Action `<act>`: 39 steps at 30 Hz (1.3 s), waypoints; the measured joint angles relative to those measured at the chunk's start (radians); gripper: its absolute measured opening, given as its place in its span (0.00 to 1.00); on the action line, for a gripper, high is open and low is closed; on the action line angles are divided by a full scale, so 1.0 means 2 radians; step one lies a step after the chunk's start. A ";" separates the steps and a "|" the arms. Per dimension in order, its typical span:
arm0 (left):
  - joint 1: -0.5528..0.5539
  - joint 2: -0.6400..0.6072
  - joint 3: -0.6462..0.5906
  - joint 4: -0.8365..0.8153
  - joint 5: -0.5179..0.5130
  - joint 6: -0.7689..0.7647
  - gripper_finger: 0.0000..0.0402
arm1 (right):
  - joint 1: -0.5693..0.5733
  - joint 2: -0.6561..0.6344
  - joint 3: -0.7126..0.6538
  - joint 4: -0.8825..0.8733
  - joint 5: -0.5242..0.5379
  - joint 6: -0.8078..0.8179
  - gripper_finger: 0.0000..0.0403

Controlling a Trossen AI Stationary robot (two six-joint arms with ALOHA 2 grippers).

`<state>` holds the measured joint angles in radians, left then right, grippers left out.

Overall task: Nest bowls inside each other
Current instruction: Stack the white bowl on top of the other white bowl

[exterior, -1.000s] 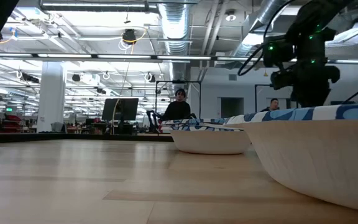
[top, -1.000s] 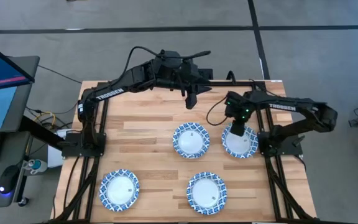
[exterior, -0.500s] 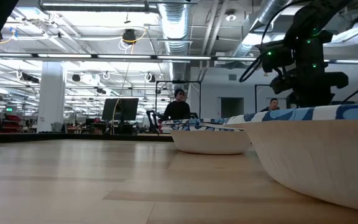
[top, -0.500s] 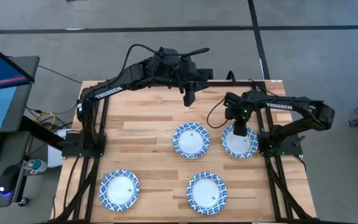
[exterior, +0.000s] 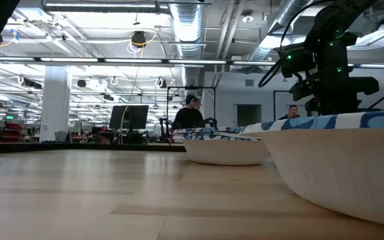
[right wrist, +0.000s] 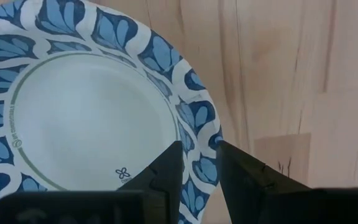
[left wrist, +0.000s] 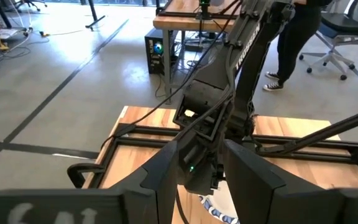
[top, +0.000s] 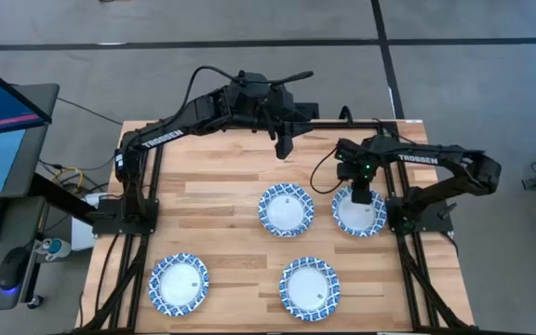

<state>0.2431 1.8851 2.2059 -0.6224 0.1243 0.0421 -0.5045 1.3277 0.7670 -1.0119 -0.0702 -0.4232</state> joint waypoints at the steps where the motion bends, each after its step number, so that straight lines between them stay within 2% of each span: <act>1: 0.000 0.000 0.000 0.000 0.000 0.000 0.29 | 0.000 0.000 0.000 0.000 0.000 -0.002 0.30; 6: 0.000 0.000 0.000 0.000 -0.001 -0.001 0.29 | 0.000 0.001 0.000 0.002 0.002 -0.026 0.30; 10: 0.000 0.000 0.000 0.003 -0.001 -0.001 0.29 | 0.000 0.001 0.000 0.010 0.031 -0.041 0.32; 24: 0.000 0.001 0.000 0.005 -0.003 -0.001 0.29 | 0.007 0.001 0.000 0.016 0.034 -0.012 0.56; 33: 0.000 0.001 0.000 0.003 -0.002 0.010 0.29 | 0.012 0.001 -0.018 0.030 0.034 -0.011 0.55; 39: 0.000 0.001 0.000 0.003 -0.002 0.020 0.29 | 0.013 0.001 -0.037 0.062 0.023 0.036 0.53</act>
<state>0.2428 1.8862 2.2059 -0.6163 0.1196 0.0828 -0.4782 1.3300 0.6939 -0.8877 -0.0236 -0.3519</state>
